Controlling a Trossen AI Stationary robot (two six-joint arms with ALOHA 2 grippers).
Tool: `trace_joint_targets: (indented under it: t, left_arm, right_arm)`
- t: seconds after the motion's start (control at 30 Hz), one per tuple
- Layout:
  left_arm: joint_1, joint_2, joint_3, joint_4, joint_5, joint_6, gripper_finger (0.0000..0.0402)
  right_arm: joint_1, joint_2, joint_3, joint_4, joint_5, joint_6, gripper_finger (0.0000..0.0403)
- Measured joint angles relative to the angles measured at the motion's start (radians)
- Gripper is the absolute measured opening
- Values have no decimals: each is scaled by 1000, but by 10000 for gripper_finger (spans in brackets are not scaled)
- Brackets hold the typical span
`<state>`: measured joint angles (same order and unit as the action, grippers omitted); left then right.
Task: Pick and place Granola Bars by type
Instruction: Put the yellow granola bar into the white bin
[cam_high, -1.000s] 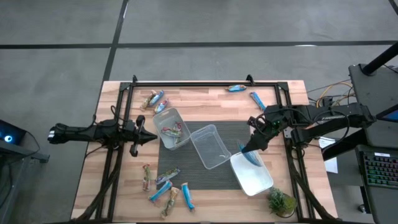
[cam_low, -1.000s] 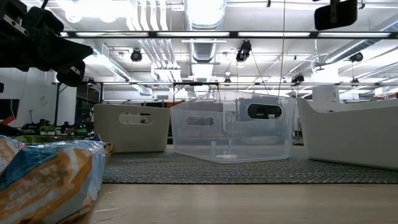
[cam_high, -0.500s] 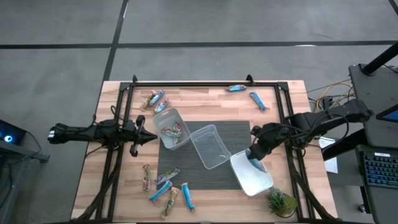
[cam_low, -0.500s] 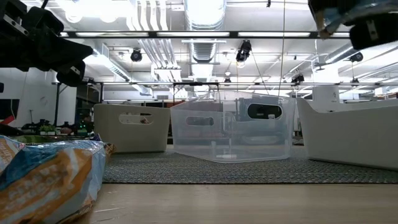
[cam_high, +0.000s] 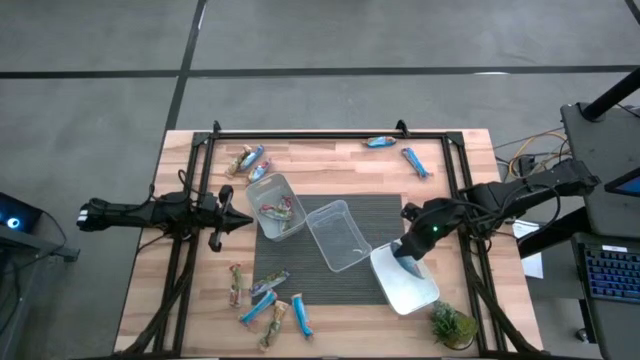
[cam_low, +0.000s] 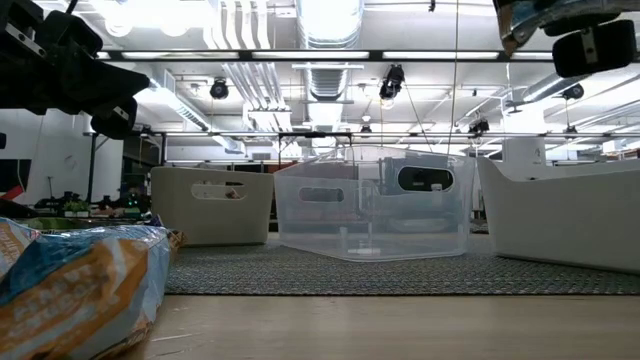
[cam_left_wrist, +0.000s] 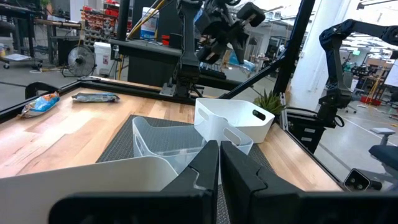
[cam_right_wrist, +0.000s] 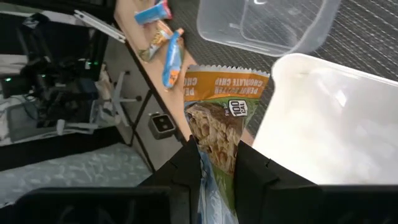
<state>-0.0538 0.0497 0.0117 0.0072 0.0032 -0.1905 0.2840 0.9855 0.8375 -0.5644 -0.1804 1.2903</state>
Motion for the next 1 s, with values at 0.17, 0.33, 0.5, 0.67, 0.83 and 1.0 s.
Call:
trace_joint_targets:
  t: [0.17,0.33,0.5,0.67,0.83,1.0]
  left_arm:
    - [0,0,0,0,0,0,0]
    - [0,0,0,0,0,0,0]
    - [0,0,0,0,0,0,0]
    - [0,0,0,0,0,0,0]
    - [0,0,0,0,0,0,0]
    - [0,0,0,0,0,0,0]
  right_arm:
    - [0,0,0,50,-3,-23,59]
    - [0,0,0,113,-4,-14,59]
    - [0,0,0,143,-5,-30,59]
    - [0,0,0,143,-5,-34,59]
    - [0,0,0,143,-8,-37,59]
    - [0,0,0,118,-30,-38,59]
